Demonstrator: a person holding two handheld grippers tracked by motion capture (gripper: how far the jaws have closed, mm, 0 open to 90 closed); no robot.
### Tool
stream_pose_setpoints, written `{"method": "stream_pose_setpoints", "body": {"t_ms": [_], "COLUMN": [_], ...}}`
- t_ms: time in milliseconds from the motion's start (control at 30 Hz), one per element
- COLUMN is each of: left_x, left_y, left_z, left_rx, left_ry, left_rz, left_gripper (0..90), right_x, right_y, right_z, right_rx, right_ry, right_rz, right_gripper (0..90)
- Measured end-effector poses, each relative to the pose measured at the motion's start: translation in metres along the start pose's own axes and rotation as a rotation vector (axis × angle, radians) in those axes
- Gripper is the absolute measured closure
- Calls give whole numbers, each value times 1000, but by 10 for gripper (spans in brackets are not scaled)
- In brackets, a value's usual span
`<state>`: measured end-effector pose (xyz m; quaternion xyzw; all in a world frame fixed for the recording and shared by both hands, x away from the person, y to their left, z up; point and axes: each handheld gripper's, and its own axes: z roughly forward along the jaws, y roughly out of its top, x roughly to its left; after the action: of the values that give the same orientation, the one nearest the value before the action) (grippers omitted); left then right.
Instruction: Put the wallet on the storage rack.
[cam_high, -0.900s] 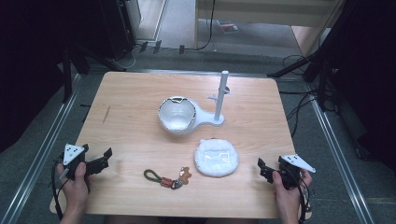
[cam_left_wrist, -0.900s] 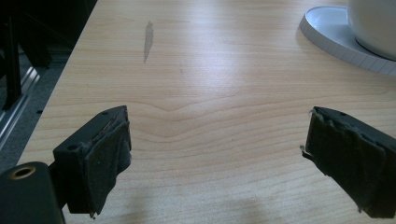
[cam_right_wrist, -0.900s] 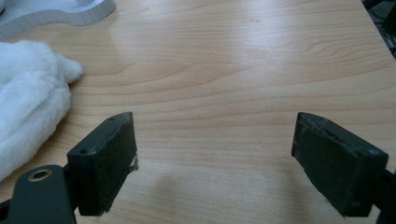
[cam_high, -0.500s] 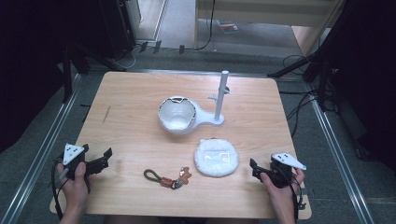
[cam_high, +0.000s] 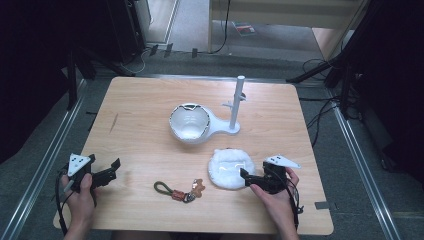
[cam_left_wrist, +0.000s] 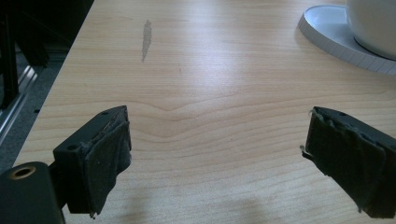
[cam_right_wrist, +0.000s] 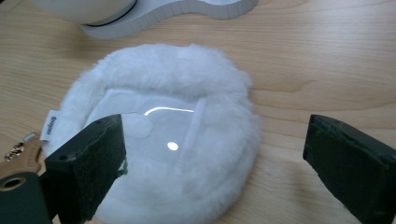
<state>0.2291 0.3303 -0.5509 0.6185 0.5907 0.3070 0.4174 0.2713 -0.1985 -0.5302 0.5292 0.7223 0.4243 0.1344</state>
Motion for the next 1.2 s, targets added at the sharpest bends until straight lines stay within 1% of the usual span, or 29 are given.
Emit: {"method": "stream_pose_setpoints", "body": {"t_ms": [100,200,267,333,400,500,600,667,700,733,767,800,833,900,967,1067,1133,1167,1200], "left_x": [0,0,0,0,0,0,0,0,0,0,0,0,0,0,0,0,0,0,0], "left_y": [0,0,0,0,0,0,0,0,0,0,0,0,0,0,0,0,0,0,0], "left_z": [0,0,0,0,0,0,0,0,0,0,0,0,0,0,0,0,0,0,0], "left_rx": [0,-1,0,1,2,1,0,1,1,1,1,1,1,2,2,2,2,2,2], "left_ry": [-2,-2,-2,-3,-3,-3,-4,-3,-4,-4,-4,-4,-3,-3,-3,-3,-3,-2,-3], "left_rz": [-1,-3,-2,1,1,-1,-1,0,0,0,1,1,1,1,1,1,0,-2,-2], "left_gripper": [73,73,73,73,72,73,73,73,73,73,73,73,73,73,73,73,73,73,73], "right_x": [1,1,1,4,7,11,16,20,23,23,28,28,30,31,32,35,37,37,37], "right_y": [1,0,0,-2,-2,-4,-5,-6,-7,-7,-9,-9,-9,-9,-9,-9,-9,-9,-8], "right_z": [5,9,10,14,18,24,27,27,27,27,29,29,30,30,28,27,28,28,28], "right_rx": [10,23,28,40,45,60,64,63,67,67,62,62,63,66,63,67,63,63,64], "right_ry": [36,49,49,51,56,48,24,-23,-44,-44,-80,-80,-92,-100,-110,-111,-115,-115,-122], "right_rz": [45,58,60,53,58,58,38,5,-3,-3,-33,-33,-34,-40,-35,-35,-29,-29,-23], "right_gripper": [45,40,40,40,42,45,57,96,100,100,103,103,117,148,210,290,327,327,386]}}
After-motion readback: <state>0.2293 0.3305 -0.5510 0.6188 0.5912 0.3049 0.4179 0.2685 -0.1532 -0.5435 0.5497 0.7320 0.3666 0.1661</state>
